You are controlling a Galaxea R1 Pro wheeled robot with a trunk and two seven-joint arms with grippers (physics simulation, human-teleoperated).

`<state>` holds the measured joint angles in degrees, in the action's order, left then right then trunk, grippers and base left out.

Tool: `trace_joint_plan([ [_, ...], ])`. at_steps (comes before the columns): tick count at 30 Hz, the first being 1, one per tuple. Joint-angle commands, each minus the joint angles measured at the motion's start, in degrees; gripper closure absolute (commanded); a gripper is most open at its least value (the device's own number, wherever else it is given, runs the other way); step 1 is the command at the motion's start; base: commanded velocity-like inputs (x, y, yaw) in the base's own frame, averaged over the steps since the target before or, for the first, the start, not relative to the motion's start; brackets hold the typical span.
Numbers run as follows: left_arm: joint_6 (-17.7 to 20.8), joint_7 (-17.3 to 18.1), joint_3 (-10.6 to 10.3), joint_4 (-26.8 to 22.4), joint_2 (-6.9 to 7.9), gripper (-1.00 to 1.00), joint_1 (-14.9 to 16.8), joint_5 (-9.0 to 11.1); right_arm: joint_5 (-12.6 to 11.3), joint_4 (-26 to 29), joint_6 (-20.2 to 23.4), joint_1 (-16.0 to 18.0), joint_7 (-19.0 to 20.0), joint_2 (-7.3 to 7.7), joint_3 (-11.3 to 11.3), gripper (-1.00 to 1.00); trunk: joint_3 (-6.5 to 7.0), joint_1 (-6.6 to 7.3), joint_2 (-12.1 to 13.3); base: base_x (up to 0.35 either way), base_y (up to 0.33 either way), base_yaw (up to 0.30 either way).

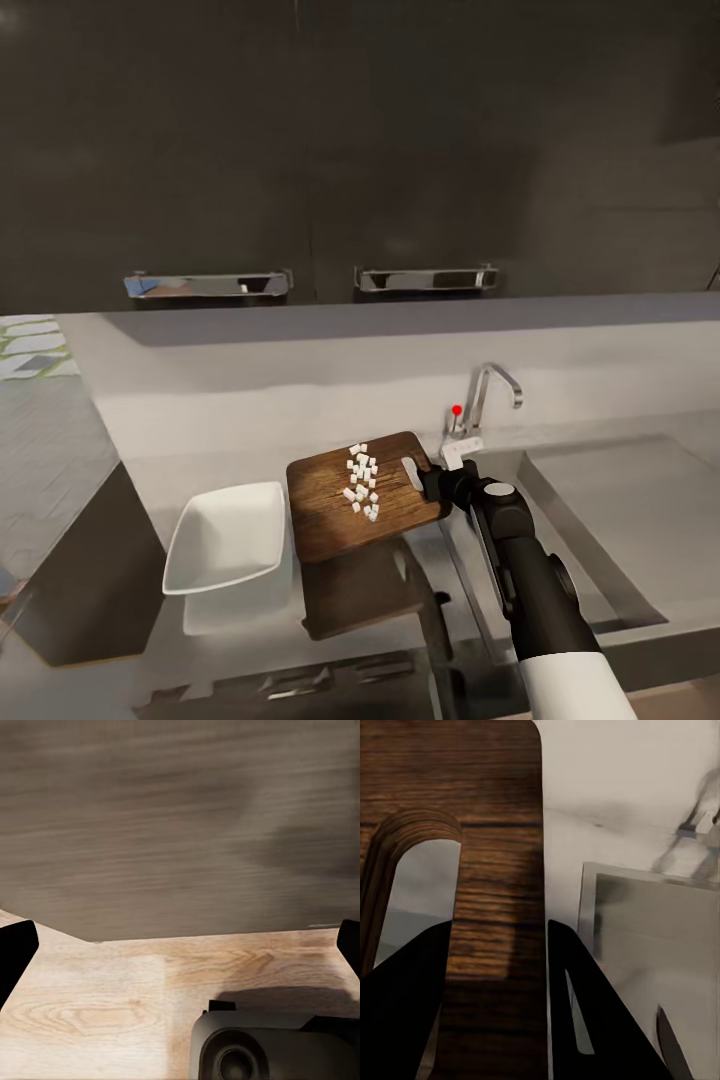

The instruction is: In the kitchen, take the Vidalia onion out of the sink, dice it on the chopping board with the paring knife, put the diced onion into the bowl on the countertop, then place both the paring knife and the chopping board into the sink.

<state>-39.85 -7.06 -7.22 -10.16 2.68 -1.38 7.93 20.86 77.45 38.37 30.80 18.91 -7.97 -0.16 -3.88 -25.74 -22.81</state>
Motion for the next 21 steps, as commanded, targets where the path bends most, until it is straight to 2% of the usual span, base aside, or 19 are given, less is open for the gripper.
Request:
trace_joint_plan([
  [1,-0.05,-0.24,-0.51,-0.13,0.04,-1.00,-0.02,0.49,0.58,0.07,0.21,0.05,0.42,-0.03,-0.02,1.00,-0.02,-0.04,-0.11,0.000,0.004,0.000],
  [8,-0.05,-0.24,-0.51,-0.13,0.04,-1.00,-0.02,0.50,0.58,0.07,0.21,0.05,0.42,-0.03,-0.02,1.00,0.61,-0.04,-0.11,0.000,0.063,0.000],
  [21,-0.05,-0.24,-0.51,-0.13,0.05,-1.00,-0.02,0.50,0.58,0.07,0.21,0.05,0.44,-0.03,-0.02,1.00,1.79,-0.04,-0.11,0.000,0.265,0.000],
])
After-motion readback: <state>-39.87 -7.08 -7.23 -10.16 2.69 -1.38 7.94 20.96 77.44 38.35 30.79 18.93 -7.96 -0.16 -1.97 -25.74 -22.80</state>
